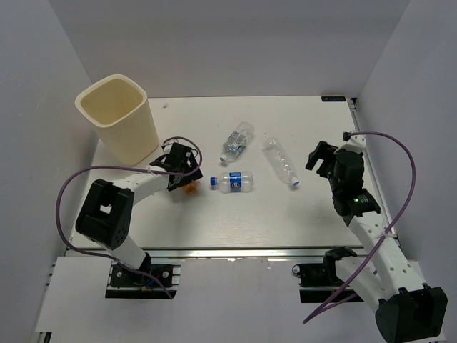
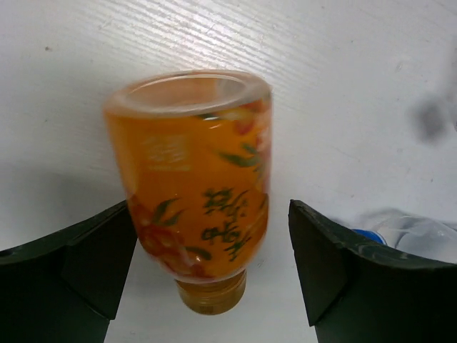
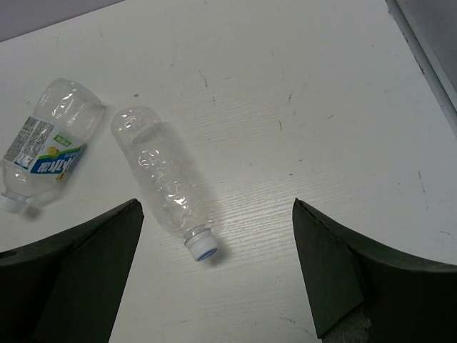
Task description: Put the plastic bottles in the bin
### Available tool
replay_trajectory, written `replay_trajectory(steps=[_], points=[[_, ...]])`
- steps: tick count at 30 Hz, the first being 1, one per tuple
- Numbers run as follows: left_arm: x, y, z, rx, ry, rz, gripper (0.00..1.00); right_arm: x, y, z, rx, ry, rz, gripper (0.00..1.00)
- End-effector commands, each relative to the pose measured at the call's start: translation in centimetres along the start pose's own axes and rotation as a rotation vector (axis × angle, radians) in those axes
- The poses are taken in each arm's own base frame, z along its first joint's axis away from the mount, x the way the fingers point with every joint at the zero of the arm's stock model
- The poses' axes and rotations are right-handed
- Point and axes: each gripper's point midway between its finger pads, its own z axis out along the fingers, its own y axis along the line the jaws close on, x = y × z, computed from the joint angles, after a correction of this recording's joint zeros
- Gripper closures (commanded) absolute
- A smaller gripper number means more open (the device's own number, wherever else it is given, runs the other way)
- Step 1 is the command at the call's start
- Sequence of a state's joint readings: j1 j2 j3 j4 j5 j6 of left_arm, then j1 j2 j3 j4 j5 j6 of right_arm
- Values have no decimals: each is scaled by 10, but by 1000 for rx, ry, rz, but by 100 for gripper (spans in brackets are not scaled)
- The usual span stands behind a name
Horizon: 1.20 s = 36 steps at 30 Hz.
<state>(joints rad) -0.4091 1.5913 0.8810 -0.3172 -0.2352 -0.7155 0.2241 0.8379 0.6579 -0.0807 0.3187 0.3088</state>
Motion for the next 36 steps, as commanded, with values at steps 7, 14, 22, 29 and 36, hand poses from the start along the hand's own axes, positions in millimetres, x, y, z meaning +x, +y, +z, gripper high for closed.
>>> replay_trajectory(steps=[7,14,22,29,36], points=[[-37,-16,-14,29,-116,-38,52,-1,5,-1,-32,-7,-12,11],[-90,-19,-73,44,-281,-83,72,-1,5,-4,-41,-20,-10,11],[-215,-28,-193,53,-697,-128,64,-9,44,-12,-282,-64,-71,11],[-314,9,-218,-27,-827,-206,59,29,101,-19,-635,39,-238,11],[-374,53,-190,-134,-815,-189,54,58,140,-34,-852,103,-407,11]])
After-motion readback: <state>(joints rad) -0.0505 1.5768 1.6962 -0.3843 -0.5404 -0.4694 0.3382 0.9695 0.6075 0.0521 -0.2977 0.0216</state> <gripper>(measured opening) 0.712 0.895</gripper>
